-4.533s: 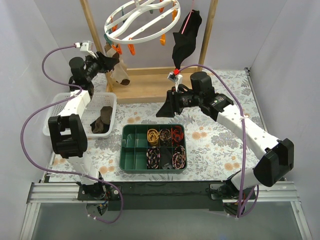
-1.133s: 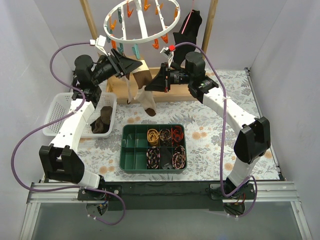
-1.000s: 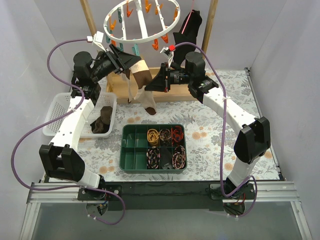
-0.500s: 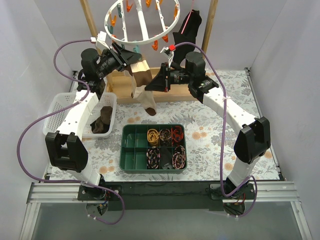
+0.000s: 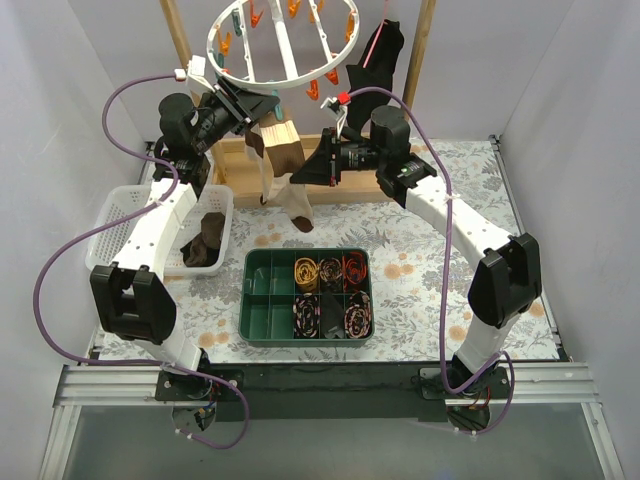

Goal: Remove the socks clipped to the hanger

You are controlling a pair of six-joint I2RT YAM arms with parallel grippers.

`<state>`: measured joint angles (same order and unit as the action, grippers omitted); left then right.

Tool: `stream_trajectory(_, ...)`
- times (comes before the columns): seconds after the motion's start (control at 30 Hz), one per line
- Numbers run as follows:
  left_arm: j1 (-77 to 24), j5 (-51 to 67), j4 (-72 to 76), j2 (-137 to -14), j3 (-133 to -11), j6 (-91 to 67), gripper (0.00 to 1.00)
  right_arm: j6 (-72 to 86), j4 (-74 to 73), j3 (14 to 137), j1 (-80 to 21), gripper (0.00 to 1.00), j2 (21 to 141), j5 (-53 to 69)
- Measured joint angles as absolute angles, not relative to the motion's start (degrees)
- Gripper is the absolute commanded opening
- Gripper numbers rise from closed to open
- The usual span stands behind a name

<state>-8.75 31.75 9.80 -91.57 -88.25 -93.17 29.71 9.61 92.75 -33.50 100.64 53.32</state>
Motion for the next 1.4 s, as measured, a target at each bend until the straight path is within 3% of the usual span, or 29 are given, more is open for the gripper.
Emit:
stream_trajectory(0.17,-9.1,31.7,11.2,-92.4,-88.7,-94.5,0.14,29.8,9.7,91.2,-33.5,0.01,100.0,53.3)
stream_trajectory(0.23,-9.3,31.6,11.4,-92.7,-88.9,-94.5,0.01,29.8,9.7,90.3,-33.5,0.01,99.5,53.3)
stream_trajectory(0.53,-9.6,31.5,12.1,-93.2,-88.9,-93.9,0.0,29.7,9.8,84.6,-33.5,0.01,95.5,52.5)
stream_trajectory(0.67,-9.6,31.6,12.1,-93.2,-88.7,-93.4,0.28,29.6,10.1,80.8,-33.5,0.01,93.0,52.0)
stream_trajectory(0.87,-9.5,32.9,12.4,-92.7,-86.2,-92.1,0.53,29.6,10.1,75.2,-33.5,0.01,89.4,51.5)
stream_trajectory(0.93,-9.6,34.5,12.2,-92.3,-84.8,-91.4,0.65,29.6,9.9,73.5,-33.5,0.01,88.2,51.4)
stream_trajectory(1.03,-9.6,37.1,11.3,-91.4,-82.7,-90.1,0.71,29.6,9.5,71.8,-33.5,0.01,86.6,51.4)
stream_trajectory(1.4,-9.7,50.1,16.7,-82.3,-71.3,-86.8,0.75,28.5,3.4,70.8,-33.5,0.01,82.5,50.9)
